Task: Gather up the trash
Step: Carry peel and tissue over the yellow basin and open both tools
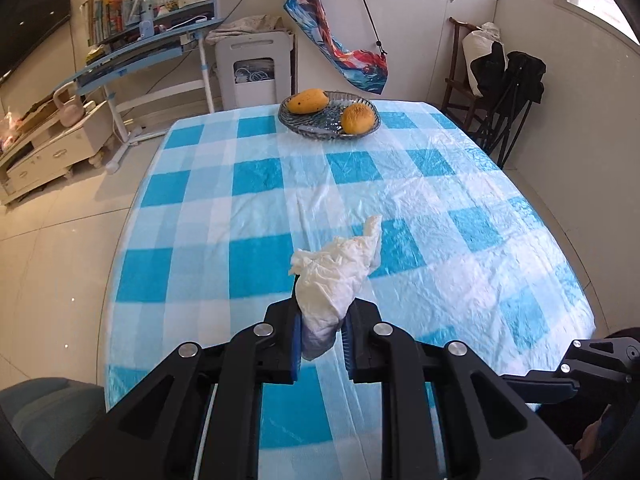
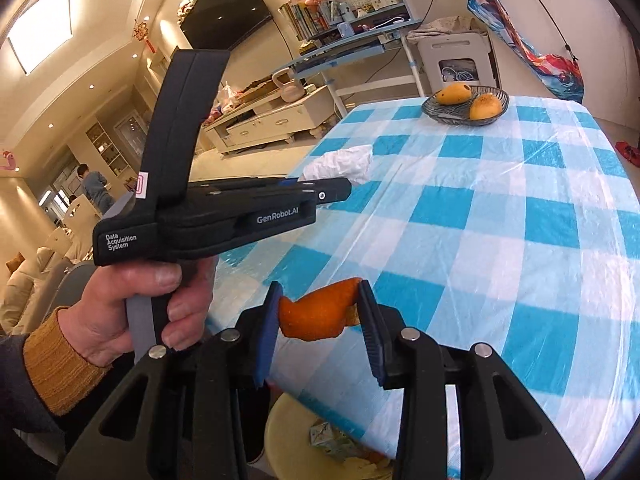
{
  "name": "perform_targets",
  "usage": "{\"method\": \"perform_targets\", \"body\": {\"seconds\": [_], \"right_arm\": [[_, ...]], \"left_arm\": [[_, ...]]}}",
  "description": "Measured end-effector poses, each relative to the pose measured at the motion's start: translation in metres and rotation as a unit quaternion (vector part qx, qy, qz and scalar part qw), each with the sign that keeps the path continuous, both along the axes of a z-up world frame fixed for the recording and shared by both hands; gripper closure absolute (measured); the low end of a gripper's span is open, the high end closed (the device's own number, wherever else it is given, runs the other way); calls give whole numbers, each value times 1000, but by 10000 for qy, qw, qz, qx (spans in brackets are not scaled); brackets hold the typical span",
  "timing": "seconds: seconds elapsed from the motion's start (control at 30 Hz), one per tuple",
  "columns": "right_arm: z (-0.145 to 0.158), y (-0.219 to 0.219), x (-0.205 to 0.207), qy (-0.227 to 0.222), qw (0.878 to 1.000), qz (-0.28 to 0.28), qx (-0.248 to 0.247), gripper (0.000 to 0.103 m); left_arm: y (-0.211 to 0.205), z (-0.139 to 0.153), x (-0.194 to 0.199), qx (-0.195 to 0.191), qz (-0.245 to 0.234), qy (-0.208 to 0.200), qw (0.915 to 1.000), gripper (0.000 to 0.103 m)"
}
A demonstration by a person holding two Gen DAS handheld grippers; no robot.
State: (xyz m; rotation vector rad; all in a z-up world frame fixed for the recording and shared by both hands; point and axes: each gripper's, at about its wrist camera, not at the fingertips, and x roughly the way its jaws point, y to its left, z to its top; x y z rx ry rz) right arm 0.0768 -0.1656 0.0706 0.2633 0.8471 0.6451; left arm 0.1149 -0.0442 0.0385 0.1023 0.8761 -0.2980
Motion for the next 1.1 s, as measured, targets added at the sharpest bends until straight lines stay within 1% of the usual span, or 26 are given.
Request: {"method": "perform_targets", "body": {"seconds": [0.17, 0.3, 0.47, 0.6, 0.73, 0.93, 1.03, 1.1], "right_arm": [[-1, 13, -39, 15, 9995, 287, -99, 64], [-6, 21, -66, 61, 9987, 450, -238, 64], [-9, 23, -80, 66, 9984, 469, -300, 64], [-10, 22, -89, 6, 9985, 432, -343, 64], [-12, 21, -92, 11, 9986, 387, -364, 64], [-15, 24, -99, 20, 9983, 410, -404, 63], [-18, 25, -99, 59, 9981, 391, -481, 60], [-19, 25, -99, 58, 9982, 348, -487, 55]], "left_arm": [[12, 0, -52, -11, 100, 31, 9999, 88], [21, -2, -85, -93, 225, 90, 9997, 88], [22, -3, -116, -93, 261, 87, 9996, 88], [25, 0, -133, -100, 323, 24, 9994, 88], [34, 2, -145, -199, 475, -13, 9987, 87], [44, 4, -152, -322, 607, -92, 9976, 87], [45, 7, -156, -369, 627, -151, 9972, 87], [47, 8, -159, -397, 639, -175, 9970, 87]]}}
